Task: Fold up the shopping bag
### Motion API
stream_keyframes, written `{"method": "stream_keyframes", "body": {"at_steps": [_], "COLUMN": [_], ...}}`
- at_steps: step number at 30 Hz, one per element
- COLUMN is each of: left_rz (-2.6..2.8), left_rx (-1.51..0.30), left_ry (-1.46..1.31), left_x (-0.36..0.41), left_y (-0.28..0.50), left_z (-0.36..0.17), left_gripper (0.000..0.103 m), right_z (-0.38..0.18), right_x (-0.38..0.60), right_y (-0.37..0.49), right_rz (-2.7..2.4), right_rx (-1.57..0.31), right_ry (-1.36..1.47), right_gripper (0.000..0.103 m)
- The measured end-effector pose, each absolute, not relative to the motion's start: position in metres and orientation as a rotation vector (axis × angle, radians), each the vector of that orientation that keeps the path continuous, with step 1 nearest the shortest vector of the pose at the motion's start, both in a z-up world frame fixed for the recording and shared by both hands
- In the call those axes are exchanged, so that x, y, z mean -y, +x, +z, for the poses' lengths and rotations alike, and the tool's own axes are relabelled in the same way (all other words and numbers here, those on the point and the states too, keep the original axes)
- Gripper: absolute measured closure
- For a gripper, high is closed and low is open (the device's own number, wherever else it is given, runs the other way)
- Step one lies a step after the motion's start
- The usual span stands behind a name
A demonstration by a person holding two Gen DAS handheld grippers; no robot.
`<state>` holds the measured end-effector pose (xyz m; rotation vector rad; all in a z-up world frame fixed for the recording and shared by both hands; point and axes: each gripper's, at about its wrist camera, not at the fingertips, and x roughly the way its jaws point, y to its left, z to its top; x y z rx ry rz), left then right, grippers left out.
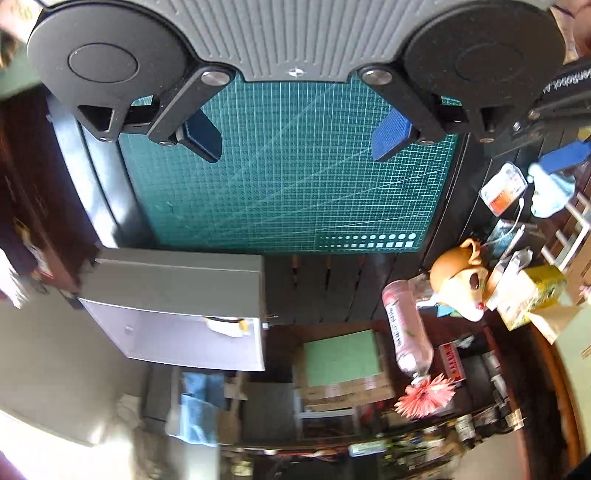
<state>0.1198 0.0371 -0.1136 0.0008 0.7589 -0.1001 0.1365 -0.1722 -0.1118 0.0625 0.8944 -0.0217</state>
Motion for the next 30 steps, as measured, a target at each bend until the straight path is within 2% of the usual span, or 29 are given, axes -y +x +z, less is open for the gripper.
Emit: {"method": "stream_keyframes", "body": {"at_steps": [4,8,12,30], "left_rz": [-0.072,0.021,0.003,0.019], "left_rx": [-0.743,-0.725,-0.755,-0.713], "left_ry": [0.149,0.086,0.053,0.059], "left_x": [-0.019,-0.013,-0.012,0.002], "left_y": [0.098,0.073,0.056,0.008], "left_z": [-0.086,-0.070,-0.057,-0.015], "left_gripper": [0.018,0.017,0.016,0.015], "right_z": [-0.086,-0.072,-0.063,-0.016], "right_x": [0.169,0.175,0.185,0.169], "right_y": [0.102,0.076,0.051,-0.015], "right_rz": [-0.061,0.019,0.008,-0.004], "right_rx": [-0.842,-0.879,-0.824,-0.681], "right_ry": [-0.009,0.063,0.129,-0.022], "right_gripper": [0.015,0.015,0.015,0.015]}}
